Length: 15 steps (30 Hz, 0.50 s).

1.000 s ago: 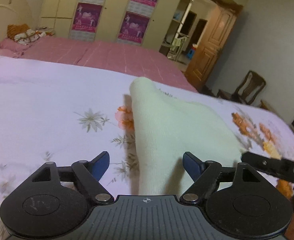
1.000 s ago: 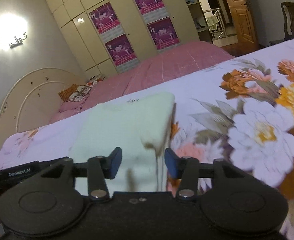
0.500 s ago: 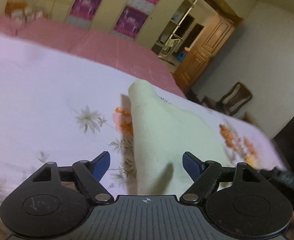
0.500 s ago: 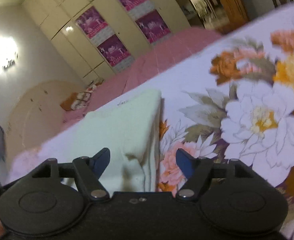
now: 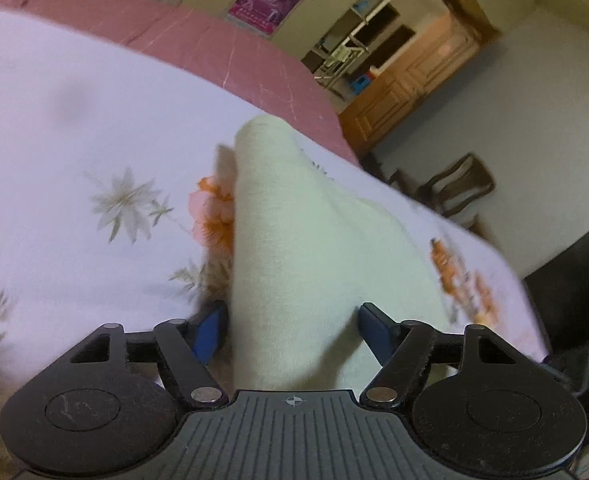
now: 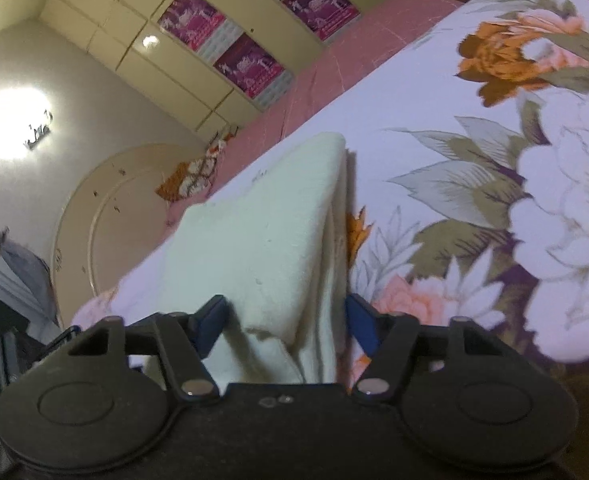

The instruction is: Fold small clothes

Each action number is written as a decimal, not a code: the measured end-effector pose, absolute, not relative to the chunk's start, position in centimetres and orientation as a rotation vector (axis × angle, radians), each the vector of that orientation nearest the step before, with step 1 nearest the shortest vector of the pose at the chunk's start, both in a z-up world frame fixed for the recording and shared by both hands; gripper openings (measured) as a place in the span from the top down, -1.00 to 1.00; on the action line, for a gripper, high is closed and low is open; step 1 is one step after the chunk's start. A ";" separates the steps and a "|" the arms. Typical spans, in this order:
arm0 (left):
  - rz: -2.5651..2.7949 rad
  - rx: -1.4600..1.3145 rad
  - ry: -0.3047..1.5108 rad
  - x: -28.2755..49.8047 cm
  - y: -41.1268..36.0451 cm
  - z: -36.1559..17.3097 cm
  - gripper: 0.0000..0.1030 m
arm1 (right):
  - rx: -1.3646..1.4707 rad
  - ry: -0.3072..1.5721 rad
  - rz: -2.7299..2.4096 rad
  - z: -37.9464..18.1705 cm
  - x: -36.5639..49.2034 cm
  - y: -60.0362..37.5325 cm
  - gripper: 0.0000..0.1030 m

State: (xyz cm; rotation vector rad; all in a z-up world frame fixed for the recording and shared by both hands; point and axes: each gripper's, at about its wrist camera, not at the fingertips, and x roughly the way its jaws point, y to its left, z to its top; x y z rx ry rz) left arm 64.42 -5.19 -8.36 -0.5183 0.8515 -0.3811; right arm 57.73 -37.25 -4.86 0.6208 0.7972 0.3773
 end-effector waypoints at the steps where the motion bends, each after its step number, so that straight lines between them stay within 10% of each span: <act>1: -0.375 -0.483 0.851 64.4 -5.6 -8.0 -0.20 | 0.609 0.802 0.375 -4.7 57.4 -37.0 -0.04; 7: -0.345 -0.232 0.806 64.5 -8.6 -5.0 0.20 | 0.414 0.781 0.301 -3.1 56.8 -34.1 0.20; 15: -0.337 -0.167 0.772 64.1 -8.1 -2.3 0.27 | 0.200 0.703 0.233 -0.9 54.7 -30.1 0.43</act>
